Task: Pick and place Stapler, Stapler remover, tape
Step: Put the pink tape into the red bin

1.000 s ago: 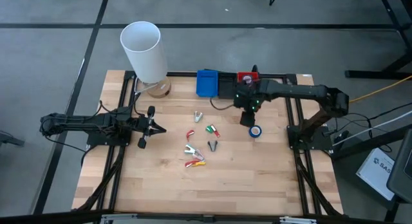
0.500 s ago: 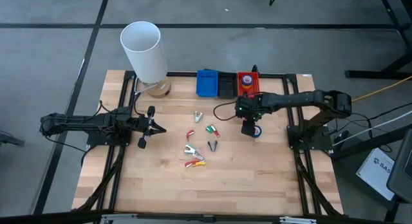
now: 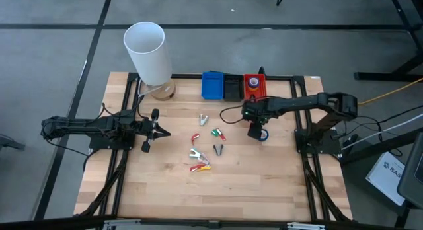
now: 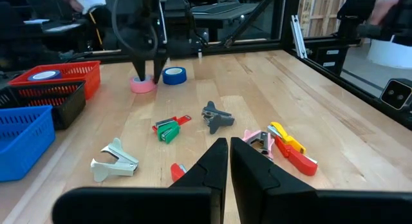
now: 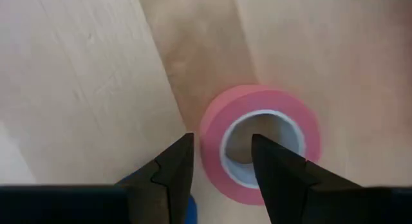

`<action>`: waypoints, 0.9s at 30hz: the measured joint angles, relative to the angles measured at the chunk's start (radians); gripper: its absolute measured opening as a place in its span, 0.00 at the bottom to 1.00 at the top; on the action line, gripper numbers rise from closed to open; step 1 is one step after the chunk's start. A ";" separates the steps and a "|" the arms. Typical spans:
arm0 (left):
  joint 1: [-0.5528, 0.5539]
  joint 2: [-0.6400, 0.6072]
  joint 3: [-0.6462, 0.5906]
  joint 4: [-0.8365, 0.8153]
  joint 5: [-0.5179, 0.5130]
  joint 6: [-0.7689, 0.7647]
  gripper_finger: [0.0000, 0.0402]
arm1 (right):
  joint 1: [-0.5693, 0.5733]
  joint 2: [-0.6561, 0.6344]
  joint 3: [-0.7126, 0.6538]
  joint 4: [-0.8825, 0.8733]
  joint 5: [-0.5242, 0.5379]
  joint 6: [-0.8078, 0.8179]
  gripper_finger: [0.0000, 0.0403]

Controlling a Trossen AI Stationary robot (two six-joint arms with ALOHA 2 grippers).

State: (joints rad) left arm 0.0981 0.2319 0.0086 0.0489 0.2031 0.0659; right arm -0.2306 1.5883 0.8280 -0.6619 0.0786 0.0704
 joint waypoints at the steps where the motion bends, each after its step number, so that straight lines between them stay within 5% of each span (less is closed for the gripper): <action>1: 0.000 0.000 0.000 0.000 0.000 0.000 0.04 | 0.000 0.012 0.000 0.003 -0.011 0.000 0.39; 8: 0.000 0.000 0.000 0.000 0.000 0.000 0.04 | 0.000 0.046 0.001 0.023 -0.030 0.002 0.35; 16: 0.000 0.000 0.000 0.000 0.000 0.000 0.04 | 0.000 0.047 0.065 -0.067 -0.030 0.003 0.09; 27: 0.000 0.000 0.000 0.000 0.000 0.000 0.04 | 0.000 0.047 0.195 -0.227 -0.030 -0.003 0.09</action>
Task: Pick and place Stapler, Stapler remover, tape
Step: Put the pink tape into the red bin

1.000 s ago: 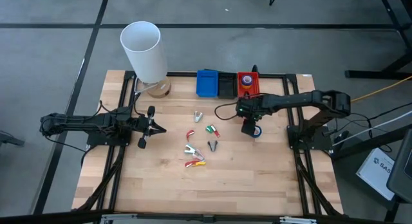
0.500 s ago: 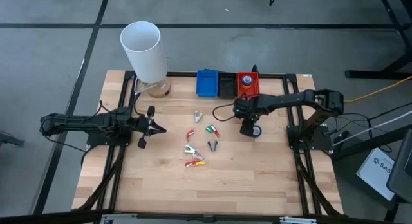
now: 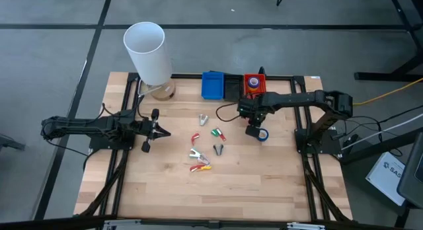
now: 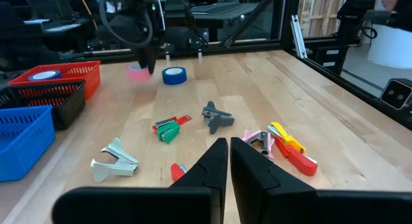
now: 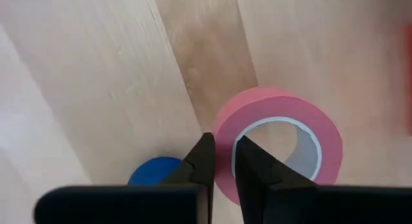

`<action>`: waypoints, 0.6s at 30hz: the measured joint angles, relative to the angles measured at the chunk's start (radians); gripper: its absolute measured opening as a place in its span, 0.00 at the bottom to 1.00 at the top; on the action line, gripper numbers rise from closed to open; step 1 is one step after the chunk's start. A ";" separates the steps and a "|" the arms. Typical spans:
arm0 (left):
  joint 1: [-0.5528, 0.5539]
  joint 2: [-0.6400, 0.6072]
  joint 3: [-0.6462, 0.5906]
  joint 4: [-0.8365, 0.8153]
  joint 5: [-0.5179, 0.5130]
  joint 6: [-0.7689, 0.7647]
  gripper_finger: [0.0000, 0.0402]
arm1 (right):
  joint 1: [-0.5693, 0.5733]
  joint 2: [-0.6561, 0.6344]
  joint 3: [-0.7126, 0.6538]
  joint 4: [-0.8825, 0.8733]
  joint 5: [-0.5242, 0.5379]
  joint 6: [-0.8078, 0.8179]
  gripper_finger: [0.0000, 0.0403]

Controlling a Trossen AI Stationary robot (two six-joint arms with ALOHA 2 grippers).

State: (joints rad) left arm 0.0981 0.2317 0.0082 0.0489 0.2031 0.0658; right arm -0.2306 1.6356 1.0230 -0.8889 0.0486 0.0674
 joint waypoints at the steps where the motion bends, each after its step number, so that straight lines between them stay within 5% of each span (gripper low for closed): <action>1: 0.000 0.000 0.000 0.000 0.000 0.000 0.04 | -0.002 0.000 0.019 -0.021 0.000 -0.007 0.09; 18: 0.000 0.000 0.000 0.000 0.000 0.000 0.04 | -0.104 0.000 0.321 -0.204 -0.050 -0.187 0.10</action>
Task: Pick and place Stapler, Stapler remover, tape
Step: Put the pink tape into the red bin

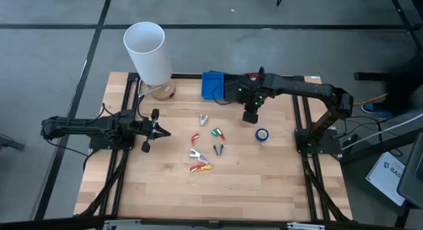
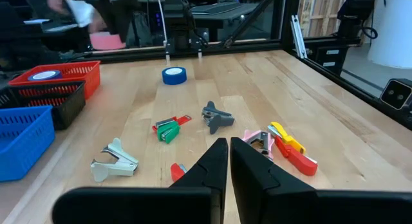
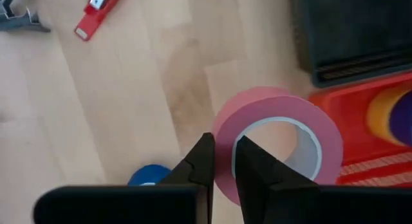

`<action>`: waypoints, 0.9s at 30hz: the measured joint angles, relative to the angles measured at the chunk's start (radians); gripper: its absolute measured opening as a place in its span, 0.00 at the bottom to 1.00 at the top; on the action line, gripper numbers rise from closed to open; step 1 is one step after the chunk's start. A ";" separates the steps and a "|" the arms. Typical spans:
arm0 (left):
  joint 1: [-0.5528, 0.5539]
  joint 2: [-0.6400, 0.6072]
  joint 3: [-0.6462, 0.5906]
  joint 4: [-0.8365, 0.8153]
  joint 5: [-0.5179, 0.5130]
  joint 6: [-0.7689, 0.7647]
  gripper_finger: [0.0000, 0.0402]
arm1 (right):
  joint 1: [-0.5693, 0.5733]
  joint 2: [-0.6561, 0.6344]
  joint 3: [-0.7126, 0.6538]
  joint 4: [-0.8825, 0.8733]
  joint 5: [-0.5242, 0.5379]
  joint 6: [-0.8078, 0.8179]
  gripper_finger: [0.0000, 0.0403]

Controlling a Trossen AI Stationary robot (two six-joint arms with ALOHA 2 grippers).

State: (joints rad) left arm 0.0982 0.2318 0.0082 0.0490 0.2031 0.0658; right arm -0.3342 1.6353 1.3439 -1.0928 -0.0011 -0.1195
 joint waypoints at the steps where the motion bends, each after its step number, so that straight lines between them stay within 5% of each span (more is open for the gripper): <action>1: 0.000 0.000 0.000 0.000 0.000 0.000 0.04 | -0.010 0.000 0.006 0.003 0.000 -0.018 0.10; 11: 0.000 0.000 0.000 0.000 0.000 0.000 0.04 | -0.133 0.000 0.006 0.002 0.000 -0.205 0.10; 27: 0.000 0.000 0.000 0.000 0.000 0.000 0.04 | -0.333 -0.001 -0.175 0.236 -0.003 -0.439 0.10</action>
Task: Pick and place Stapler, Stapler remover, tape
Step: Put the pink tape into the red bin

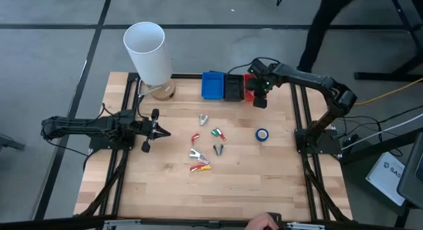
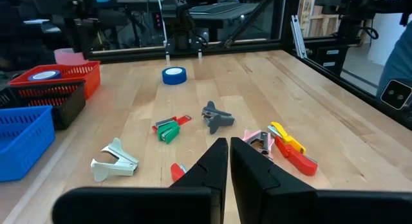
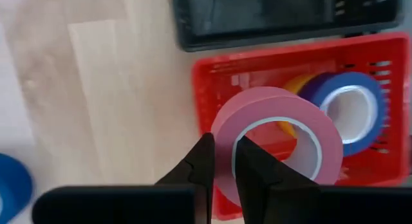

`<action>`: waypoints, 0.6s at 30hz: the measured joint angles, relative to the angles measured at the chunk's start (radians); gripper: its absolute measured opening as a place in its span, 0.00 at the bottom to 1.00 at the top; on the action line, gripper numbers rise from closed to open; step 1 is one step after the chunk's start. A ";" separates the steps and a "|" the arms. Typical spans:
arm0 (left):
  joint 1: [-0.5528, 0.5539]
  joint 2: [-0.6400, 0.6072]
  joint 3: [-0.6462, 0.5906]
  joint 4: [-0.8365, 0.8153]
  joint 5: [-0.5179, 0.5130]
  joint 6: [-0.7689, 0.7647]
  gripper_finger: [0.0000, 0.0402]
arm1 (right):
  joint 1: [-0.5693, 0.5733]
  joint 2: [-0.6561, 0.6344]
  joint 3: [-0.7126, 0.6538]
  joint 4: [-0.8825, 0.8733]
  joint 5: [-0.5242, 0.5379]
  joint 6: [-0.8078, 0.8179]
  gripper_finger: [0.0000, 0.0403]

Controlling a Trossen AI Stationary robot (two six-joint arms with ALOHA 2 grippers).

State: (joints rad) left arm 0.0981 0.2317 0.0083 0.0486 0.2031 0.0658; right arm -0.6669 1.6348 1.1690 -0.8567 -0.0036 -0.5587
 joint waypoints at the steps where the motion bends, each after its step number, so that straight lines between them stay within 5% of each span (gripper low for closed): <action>1: 0.000 0.000 0.000 0.000 0.000 0.000 0.04 | -0.007 0.000 0.000 0.006 0.000 -0.013 0.10; 18: 0.000 0.000 0.000 0.000 0.000 0.000 0.04 | -0.054 0.044 -0.096 0.167 -0.079 -0.056 0.10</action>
State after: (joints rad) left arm 0.0981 0.2320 0.0082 0.0489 0.2031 0.0658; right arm -0.7211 1.6788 1.0725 -0.6893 -0.0826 -0.6144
